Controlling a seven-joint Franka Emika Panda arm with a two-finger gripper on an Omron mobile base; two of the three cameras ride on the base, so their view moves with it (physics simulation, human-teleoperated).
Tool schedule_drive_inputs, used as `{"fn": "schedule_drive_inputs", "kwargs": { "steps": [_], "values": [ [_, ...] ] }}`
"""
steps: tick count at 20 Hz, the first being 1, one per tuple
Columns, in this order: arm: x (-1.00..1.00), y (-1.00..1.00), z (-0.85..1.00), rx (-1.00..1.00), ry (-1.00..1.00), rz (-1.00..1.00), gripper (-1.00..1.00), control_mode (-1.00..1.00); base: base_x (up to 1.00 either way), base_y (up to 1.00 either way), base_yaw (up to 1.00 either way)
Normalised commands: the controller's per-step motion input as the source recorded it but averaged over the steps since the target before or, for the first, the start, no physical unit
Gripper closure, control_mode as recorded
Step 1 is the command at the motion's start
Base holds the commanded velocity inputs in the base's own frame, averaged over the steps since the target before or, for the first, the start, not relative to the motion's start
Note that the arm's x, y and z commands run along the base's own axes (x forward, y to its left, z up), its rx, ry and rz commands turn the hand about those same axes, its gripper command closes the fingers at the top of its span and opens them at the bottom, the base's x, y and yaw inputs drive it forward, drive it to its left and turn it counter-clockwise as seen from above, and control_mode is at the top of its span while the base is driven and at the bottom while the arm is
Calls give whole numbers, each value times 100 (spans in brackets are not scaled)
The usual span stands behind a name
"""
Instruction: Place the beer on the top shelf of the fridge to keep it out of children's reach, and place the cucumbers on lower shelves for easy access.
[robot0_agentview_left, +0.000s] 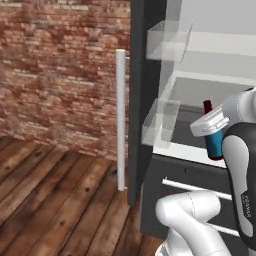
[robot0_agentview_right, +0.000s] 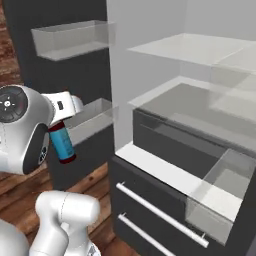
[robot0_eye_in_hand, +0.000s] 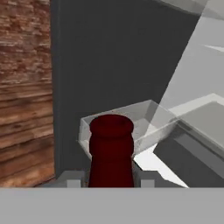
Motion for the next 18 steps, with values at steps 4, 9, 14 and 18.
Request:
{"fn": "schedule_drive_inputs", "kwargs": {
  "steps": [4,9,14,18],
  "values": [
    [0,0,0,0,0,0,100,100,8,24,-81],
    [0,0,0,0,0,0,100,100,33,46,-74],
    [0,0,0,0,0,0,100,100,53,71,-57],
    [0,0,0,0,0,0,100,100,61,27,-32]
  ]
}}
